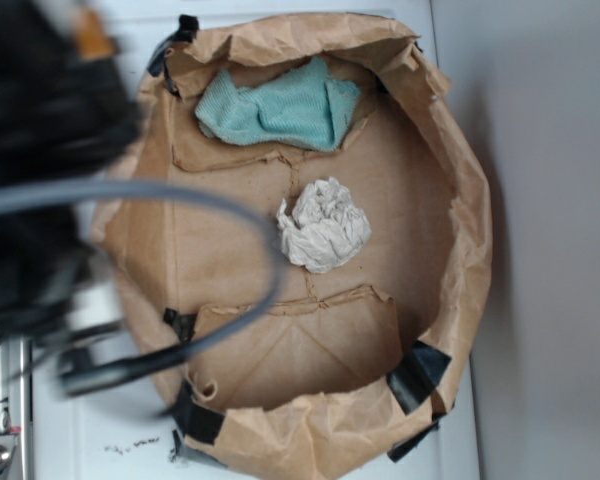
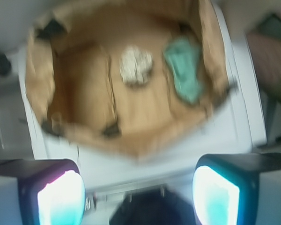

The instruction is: Grab the white paper.

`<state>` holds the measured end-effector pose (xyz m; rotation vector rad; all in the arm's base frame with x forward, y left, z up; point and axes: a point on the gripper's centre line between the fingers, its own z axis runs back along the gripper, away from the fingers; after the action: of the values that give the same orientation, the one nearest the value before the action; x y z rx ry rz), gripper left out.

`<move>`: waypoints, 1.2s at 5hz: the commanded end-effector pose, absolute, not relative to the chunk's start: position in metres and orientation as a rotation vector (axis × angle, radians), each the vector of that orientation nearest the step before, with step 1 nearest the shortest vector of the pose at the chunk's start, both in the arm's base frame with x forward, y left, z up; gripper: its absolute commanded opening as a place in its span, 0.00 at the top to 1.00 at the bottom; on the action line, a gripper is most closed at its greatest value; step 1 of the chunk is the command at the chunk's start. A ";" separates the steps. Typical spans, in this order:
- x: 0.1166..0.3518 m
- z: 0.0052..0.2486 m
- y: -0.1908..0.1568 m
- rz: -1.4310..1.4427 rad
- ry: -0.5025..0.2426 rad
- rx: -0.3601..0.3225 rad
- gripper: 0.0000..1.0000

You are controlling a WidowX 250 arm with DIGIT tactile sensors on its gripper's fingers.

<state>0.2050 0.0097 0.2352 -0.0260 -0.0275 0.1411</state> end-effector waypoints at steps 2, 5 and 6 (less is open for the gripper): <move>0.271 0.244 0.015 -0.053 -0.051 -0.126 0.00; 0.267 0.144 0.005 -0.079 -0.076 -0.042 0.00; 0.269 0.108 0.003 -0.104 -0.033 -0.022 0.00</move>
<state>0.2669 0.0114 0.0972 -0.0251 0.0128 -0.0811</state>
